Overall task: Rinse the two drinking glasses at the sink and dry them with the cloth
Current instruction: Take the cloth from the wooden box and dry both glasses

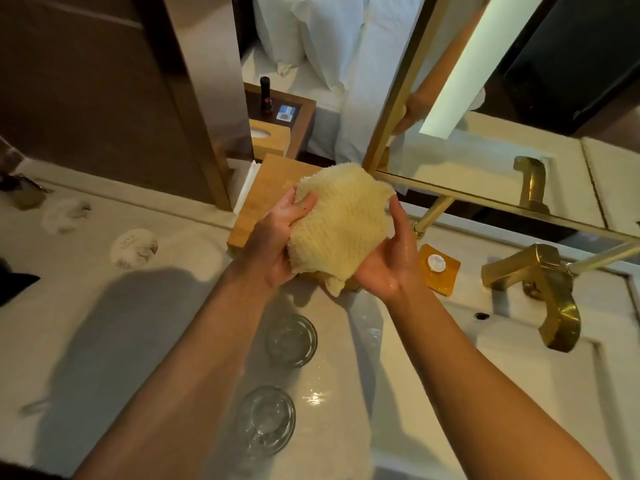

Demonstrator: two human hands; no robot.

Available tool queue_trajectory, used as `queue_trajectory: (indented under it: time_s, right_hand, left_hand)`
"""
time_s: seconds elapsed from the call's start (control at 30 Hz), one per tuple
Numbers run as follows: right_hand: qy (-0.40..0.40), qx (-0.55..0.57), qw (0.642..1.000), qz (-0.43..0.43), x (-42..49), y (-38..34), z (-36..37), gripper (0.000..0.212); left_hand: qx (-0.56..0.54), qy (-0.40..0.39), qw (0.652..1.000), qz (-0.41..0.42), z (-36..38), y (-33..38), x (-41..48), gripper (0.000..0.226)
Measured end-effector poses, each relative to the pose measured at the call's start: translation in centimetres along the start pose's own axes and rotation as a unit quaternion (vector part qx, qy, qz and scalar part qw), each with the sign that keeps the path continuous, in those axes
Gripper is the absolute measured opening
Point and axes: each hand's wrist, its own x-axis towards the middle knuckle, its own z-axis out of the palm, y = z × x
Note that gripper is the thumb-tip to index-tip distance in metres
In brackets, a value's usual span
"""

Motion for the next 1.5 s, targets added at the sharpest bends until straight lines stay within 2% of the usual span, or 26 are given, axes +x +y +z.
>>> queue_trajectory:
  time_s: [0.07,0.13,0.23,0.33,0.43,0.5,0.53,0.6,0.63,0.7,0.73,0.77,0.83,0.9,1.0,1.13,1.2,1.33,1.4,1.5]
  right_hand:
    - [-0.075,0.016,0.997,0.029,-0.7,1.3,-0.5,0.093]
    - [-0.095,0.001,0.994,0.047,-1.4,2.0,-0.5,0.097]
    - [-0.076,-0.056,0.995,0.017,-2.7,2.8,0.5,0.095]
    - [-0.025,-0.078,0.995,-0.047,-4.4,3.5,0.7,0.098]
    - [-0.031,-0.043,0.994,-0.094,-6.5,4.2,-0.1,0.075]
    - [-0.029,-0.034,0.992,-0.120,-7.9,4.3,-1.2,0.053]
    - [-0.017,-0.039,0.991,-0.129,-8.7,4.2,-1.8,0.048]
    - [0.007,-0.058,0.990,-0.128,-10.2,4.0,-3.0,0.049]
    - [0.022,-0.063,0.990,-0.120,-10.9,3.9,-3.6,0.050]
    - [0.061,-0.067,0.990,-0.106,-11.7,4.3,-5.1,0.052]
    - [0.081,-0.063,0.990,-0.101,-11.7,4.8,-5.9,0.053]
    - [0.100,-0.054,0.989,-0.093,-11.7,5.6,-6.5,0.053]
    - [0.132,-0.044,0.988,-0.073,-11.2,7.3,-7.2,0.056]
    - [0.145,-0.043,0.987,-0.048,-10.6,9.2,-7.1,0.055]
    - [0.160,-0.065,0.985,-0.014,-9.3,11.3,-6.0,0.052]
    - [0.197,-0.082,0.977,-0.023,-8.7,11.6,-4.8,0.052]
    - [0.188,-0.077,0.979,-0.027,-9.6,10.6,-4.4,0.051]
    - [0.116,-0.035,0.992,-0.045,-12.3,8.5,-3.6,0.052]
    - [0.092,-0.035,0.994,-0.044,-13.4,8.2,-3.0,0.055]
    - [0.094,-0.051,0.993,-0.050,-15.3,7.0,-2.2,0.058]
  left_hand:
    - [0.006,-0.026,1.000,0.005,1.3,-0.8,-1.1,0.039]
    - [0.066,-0.030,0.997,0.001,1.9,-1.2,-2.0,0.043]
    - [0.131,-0.052,0.990,0.027,1.9,-1.7,-3.3,0.050]
    - [0.199,-0.029,0.972,0.125,1.5,-2.0,-4.8,0.054]
    - [0.237,0.021,0.958,0.158,1.0,-2.1,-6.3,0.039]
    - [0.249,0.052,0.955,0.153,0.2,-2.6,-7.2,0.014]
    - [0.275,0.065,0.948,0.148,-0.7,-3.0,-7.4,0.005]
    - [0.373,0.056,0.922,0.090,-3.4,-3.9,-7.9,0.022]
    - [0.443,0.030,0.895,0.036,-5.0,-4.5,-8.0,0.042]
    - [0.570,-0.025,0.819,-0.057,-7.7,-6.1,-8.3,0.087]
    - [0.603,-0.038,0.793,-0.079,-8.4,-6.7,-8.5,0.104]
    - [0.613,-0.038,0.785,-0.088,-8.6,-7.3,-8.6,0.116]
    - [0.601,-0.028,0.794,-0.086,-8.6,-8.4,-8.7,0.124]
    - [0.556,-0.014,0.827,-0.086,-8.6,-8.9,-8.6,0.121]
    - [0.507,-0.027,0.858,-0.076,-8.7,-9.0,-8.7,0.104]
    - [0.441,-0.046,0.894,-0.066,-8.3,-9.2,-9.1,0.080]
    - [0.396,-0.043,0.916,-0.057,-7.9,-8.9,-9.4,0.076]
    - [0.328,-0.062,0.942,0.026,-5.1,-8.2,-9.8,0.071]
    - [0.346,-0.061,0.933,0.076,-2.7,-8.2,-10.0,0.067]
    - [0.470,-0.045,0.873,0.119,0.8,-8.1,-10.1,0.074]
